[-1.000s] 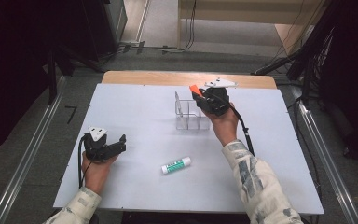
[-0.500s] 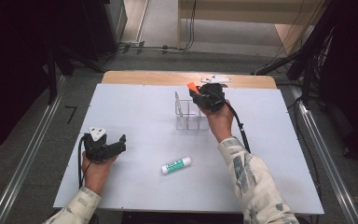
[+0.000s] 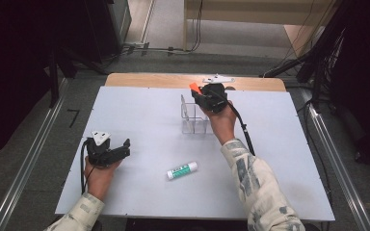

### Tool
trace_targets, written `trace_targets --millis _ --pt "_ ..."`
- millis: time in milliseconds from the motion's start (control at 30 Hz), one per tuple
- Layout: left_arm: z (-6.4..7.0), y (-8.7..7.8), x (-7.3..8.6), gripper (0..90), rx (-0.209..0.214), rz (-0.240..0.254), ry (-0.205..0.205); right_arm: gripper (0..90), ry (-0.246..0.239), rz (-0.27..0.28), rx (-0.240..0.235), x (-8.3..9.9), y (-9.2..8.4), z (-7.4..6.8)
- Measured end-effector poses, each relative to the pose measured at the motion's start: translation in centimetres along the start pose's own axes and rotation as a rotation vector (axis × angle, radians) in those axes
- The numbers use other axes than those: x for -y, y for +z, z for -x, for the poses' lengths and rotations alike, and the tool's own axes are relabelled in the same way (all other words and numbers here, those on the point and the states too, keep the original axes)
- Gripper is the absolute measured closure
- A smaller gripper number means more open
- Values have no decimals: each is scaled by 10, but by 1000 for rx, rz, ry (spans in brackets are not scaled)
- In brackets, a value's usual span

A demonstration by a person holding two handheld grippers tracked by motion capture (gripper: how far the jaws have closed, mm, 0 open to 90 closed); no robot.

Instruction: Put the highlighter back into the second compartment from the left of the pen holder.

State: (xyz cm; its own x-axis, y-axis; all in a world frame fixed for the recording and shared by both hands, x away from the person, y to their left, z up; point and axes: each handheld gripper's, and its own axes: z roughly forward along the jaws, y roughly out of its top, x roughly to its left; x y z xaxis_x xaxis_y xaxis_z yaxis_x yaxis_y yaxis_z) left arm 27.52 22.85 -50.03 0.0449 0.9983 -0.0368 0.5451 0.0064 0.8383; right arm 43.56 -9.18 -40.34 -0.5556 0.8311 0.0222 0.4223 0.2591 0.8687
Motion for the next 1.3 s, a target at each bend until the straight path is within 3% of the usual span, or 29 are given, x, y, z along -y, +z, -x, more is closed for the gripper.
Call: trace_targets --millis 1300 --pt "0 0 0 142 3 -2 -2 635 11 3 -17 -4 3 -3"
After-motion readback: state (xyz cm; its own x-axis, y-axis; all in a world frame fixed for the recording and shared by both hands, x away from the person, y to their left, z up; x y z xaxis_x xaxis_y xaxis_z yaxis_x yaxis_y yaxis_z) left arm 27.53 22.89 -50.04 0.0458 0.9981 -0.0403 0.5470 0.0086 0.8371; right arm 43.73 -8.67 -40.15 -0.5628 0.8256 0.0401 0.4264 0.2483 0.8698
